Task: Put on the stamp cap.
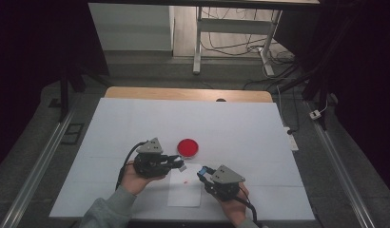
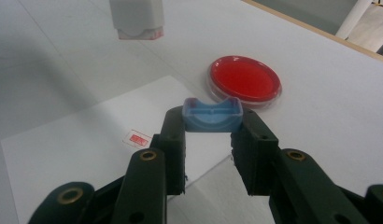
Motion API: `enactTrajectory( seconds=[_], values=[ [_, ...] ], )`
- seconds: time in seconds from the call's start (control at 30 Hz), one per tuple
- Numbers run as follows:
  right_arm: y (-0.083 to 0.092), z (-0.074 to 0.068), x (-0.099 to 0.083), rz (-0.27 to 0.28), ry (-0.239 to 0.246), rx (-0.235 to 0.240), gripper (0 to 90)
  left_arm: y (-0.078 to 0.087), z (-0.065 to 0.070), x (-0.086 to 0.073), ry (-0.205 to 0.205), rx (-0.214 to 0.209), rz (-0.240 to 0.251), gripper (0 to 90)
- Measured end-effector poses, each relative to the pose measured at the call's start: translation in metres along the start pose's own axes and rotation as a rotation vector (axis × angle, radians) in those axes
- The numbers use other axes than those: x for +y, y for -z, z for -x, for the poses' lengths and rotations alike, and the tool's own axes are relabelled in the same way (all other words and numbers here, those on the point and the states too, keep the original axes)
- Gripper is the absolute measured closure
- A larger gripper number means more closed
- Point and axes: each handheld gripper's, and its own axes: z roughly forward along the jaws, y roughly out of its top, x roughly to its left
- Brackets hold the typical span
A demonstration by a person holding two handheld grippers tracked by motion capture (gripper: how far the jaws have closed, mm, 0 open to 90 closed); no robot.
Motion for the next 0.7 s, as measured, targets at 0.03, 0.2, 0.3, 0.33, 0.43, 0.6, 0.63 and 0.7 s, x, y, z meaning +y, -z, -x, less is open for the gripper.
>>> enactTrajectory(
  seconds=[0.03, 0.2, 0.3, 0.33, 0.43, 0.6, 0.63, 0.7],
  values=[
    [-0.001, -0.001, 0.001, 0.002, 0.001, 0.003, 65.8, 0.000, 0.000, 0.000, 0.002, 0.000, 0.003, 75.7],
    [-0.005, -0.004, 0.003, 0.003, 0.008, 0.013, 65.8, 0.000, 0.001, 0.000, 0.002, -0.001, 0.005, 75.7],
    [-0.008, -0.007, 0.005, 0.008, 0.015, 0.014, 65.8, 0.000, 0.001, 0.000, 0.003, -0.002, 0.006, 75.7],
    [-0.009, -0.008, 0.006, 0.007, 0.013, 0.016, 65.8, -0.001, 0.001, 0.001, 0.004, -0.003, 0.007, 75.6],
    [-0.011, -0.011, 0.007, 0.009, 0.015, 0.021, 65.8, 0.000, 0.001, 0.001, 0.004, -0.004, 0.011, 75.7],
    [-0.016, -0.015, 0.011, 0.017, 0.023, 0.027, 65.8, -0.001, 0.003, 0.001, 0.002, -0.008, 0.017, 75.6],
    [-0.017, -0.016, 0.011, 0.019, 0.022, 0.030, 65.8, -0.001, 0.003, 0.001, 0.002, -0.008, 0.018, 75.6],
    [-0.019, -0.017, 0.012, 0.021, 0.024, 0.031, 65.8, -0.002, 0.003, 0.002, 0.000, -0.010, 0.015, 75.6]
  ],
)
